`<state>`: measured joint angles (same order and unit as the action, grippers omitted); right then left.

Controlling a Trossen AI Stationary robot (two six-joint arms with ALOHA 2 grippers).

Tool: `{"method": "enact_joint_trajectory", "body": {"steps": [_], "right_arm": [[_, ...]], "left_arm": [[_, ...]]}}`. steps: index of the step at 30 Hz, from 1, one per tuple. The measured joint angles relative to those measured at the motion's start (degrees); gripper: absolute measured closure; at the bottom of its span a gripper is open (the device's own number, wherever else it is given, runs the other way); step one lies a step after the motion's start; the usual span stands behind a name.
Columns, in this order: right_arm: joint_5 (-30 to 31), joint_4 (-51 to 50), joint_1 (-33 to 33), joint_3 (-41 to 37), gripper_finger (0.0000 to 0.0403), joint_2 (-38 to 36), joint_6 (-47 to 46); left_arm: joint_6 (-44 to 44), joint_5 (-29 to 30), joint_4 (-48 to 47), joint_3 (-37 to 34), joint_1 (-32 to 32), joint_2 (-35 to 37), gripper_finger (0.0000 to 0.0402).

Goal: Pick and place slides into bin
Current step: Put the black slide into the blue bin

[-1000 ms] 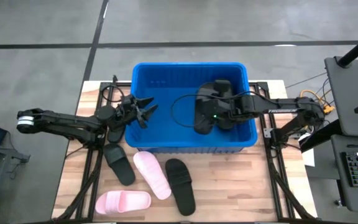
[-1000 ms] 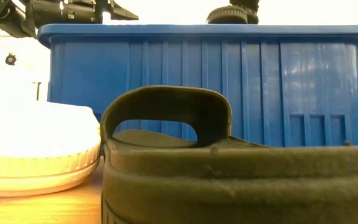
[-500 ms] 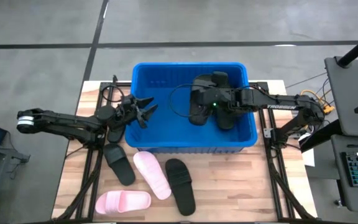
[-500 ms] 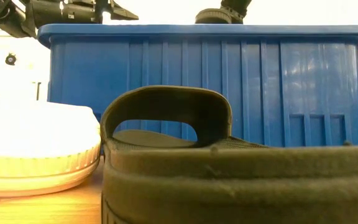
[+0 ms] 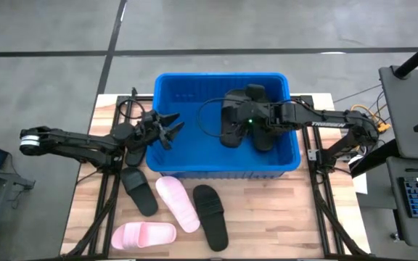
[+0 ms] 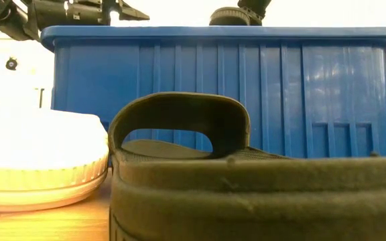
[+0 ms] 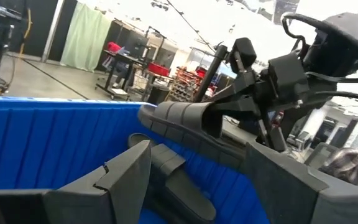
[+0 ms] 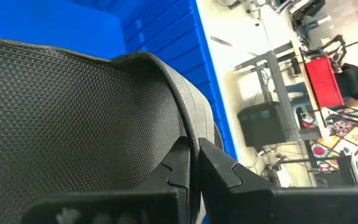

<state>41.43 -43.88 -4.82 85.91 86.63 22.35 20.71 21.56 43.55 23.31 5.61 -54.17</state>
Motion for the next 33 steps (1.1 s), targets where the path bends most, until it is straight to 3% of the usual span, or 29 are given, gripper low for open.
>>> {"method": "enact_joint_trajectory", "body": {"steps": [5, 8, 13, 16, 25, 33], "right_arm": [[0.02, -0.02, -0.24, 0.0, 0.0392, 0.02, -0.64], [0.05, -0.02, -1.01, -0.32, 0.0392, 0.02, -1.14], [-0.29, 0.02, -2.99, -2.35, 0.0391, 0.02, -1.13], [-3.68, 0.71, -4.42, -4.21, 0.0391, 0.02, -0.51], [-6.38, 13.04, -7.74, -11.37, 0.039, 0.04, 12.6], [-10.77, 17.65, -12.85, -14.27, 0.039, 0.08, 16.93]], "left_arm": [[-0.45, -3.07, 4.3, 0.02, 0.0, 0.0, 0.0159], [-1.79, -4.83, 6.54, 0.02, 0.0, 0.0, 0.018], [-2.32, -5.05, 7.45, 0.02, -0.04, 0.0, 0.0249], [-4.91, -5.05, 7.45, 0.02, -0.04, 0.0, 0.0292], [-6.54, -4.88, 7.45, 0.02, 0.02, -0.01, 0.0393], [-6.47, -3.0, 7.45, 0.04, 0.02, -0.04, 0.0396]]}}
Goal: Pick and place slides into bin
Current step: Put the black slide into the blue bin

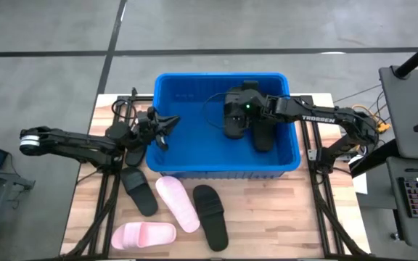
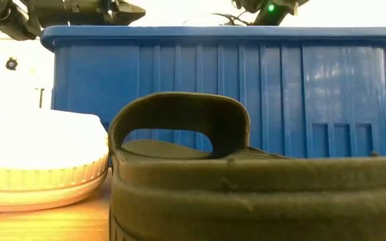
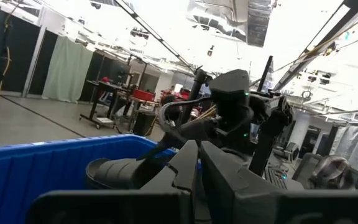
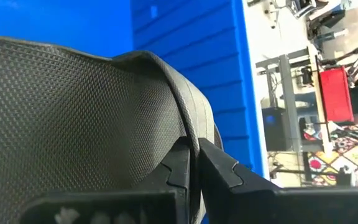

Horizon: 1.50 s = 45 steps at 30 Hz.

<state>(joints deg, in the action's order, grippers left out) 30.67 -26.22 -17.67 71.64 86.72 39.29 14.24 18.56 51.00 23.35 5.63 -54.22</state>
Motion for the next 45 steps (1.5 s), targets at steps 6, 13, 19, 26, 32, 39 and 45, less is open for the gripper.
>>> {"method": "enact_joint_trajectory", "body": {"steps": [6, 13, 19, 26, 32, 39, 45], "right_arm": [[-5.66, 1.6, -1.94, -0.31, 0.039, 0.47, 3.71], [-6.38, 1.9, -3.4, 0.0, 0.039, 4.63, 8.3], [-6.81, 2.87, -3.86, 1.21, 0.039, 9.31, 9.42], [-5.82, 2.71, -4.0, 1.64, 0.039, 12.39, 12.19], [-5.4, 2.46, -4.37, 1.38, 0.039, 13.71, 15.04], [-5.62, 1.22, -5.17, 0.85, 0.039, 16.21, 15.15], [-5.35, 1.05, -5.68, 0.52, 0.039, 18.85, 15.24]], "left_arm": [[0.11, 0.2, 0.0, 0.0, 0.0, 0.0, 0.0396], [0.13, 0.35, -0.26, 0.02, 0.0, 0.0, 0.0395], [0.41, 0.35, -0.55, 0.02, -0.02, 0.02, 0.0395], [0.44, 0.33, -0.55, 0.02, -0.02, 0.0, 0.0395], [0.46, 0.33, -0.56, 0.02, -0.02, 0.01, 0.0395], [0.43, 0.33, -0.57, 0.02, -0.02, 0.0, 0.0395], [0.41, 0.33, -0.64, 0.02, -0.02, 0.02, 0.0395]]}}
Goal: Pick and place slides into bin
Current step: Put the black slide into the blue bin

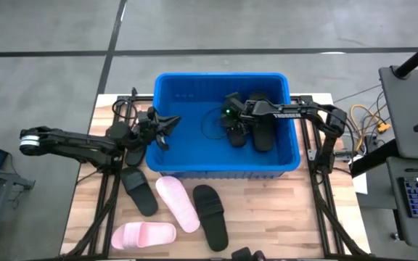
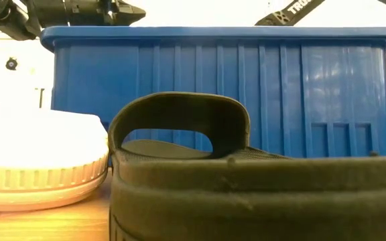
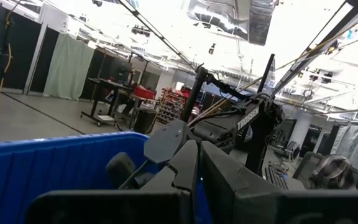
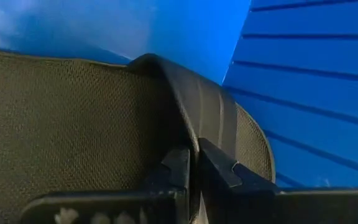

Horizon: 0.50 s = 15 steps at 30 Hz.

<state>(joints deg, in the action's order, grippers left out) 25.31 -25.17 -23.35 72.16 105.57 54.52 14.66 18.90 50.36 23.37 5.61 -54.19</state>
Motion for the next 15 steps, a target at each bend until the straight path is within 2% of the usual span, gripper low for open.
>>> {"method": "enact_joint_trajectory", "body": {"steps": [9, 15], "right_arm": [[1.45, -1.34, -0.04, 0.16, 0.039, 0.28, -2.06], [1.34, -3.72, -0.13, 0.24, 0.039, -0.14, -7.43]], "left_arm": [[0.0, -0.01, -0.15, -0.02, 0.0, 0.0, 0.0395], [0.0, 0.0, -0.16, -0.04, 0.0, -0.01, 0.0395]]}}
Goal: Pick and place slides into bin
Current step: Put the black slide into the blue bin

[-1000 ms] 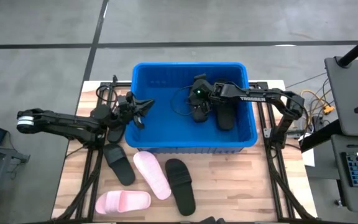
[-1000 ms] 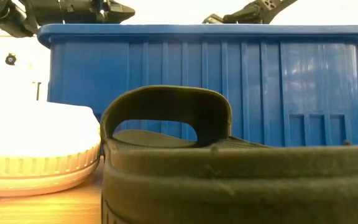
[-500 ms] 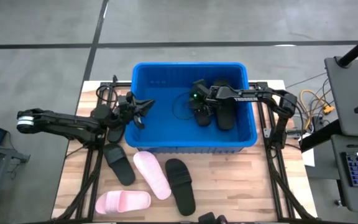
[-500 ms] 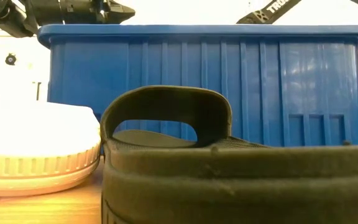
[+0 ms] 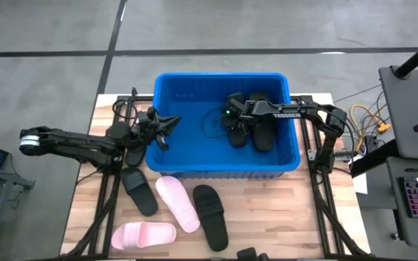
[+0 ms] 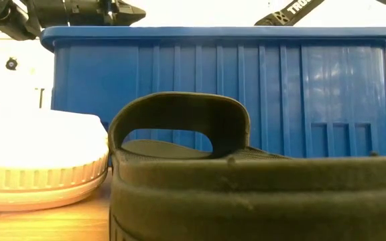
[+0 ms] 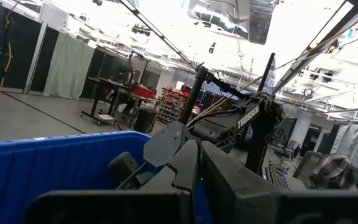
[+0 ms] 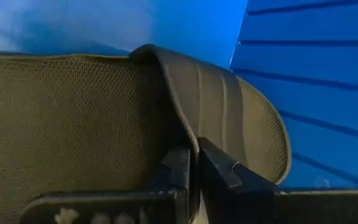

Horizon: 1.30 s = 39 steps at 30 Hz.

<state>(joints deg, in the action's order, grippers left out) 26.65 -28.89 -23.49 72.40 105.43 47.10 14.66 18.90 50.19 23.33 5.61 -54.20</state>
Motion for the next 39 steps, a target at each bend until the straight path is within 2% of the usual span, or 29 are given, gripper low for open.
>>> {"method": "enact_joint_trajectory", "body": {"steps": [12, 15, 30, 39], "right_arm": [[-1.29, -4.07, -0.06, 0.76, 0.039, -1.27, -6.89], [-3.15, -3.99, -0.44, 1.01, 0.039, -1.35, -8.21], [-4.05, -2.13, -1.42, 1.46, 0.039, -1.09, -1.81], [-4.09, -2.18, -1.55, 1.46, 0.039, -1.09, -1.62]], "left_arm": [[0.01, -0.01, 0.04, -0.01, 0.0, 0.01, 0.0395], [0.0, 0.0, 0.07, -0.02, 0.0, 0.01, 0.0395], [0.03, 0.0, 0.11, -0.04, 0.0, 0.0, 0.0395], [0.04, 0.0, 0.15, -0.07, 0.0, 0.01, 0.0395]]}}
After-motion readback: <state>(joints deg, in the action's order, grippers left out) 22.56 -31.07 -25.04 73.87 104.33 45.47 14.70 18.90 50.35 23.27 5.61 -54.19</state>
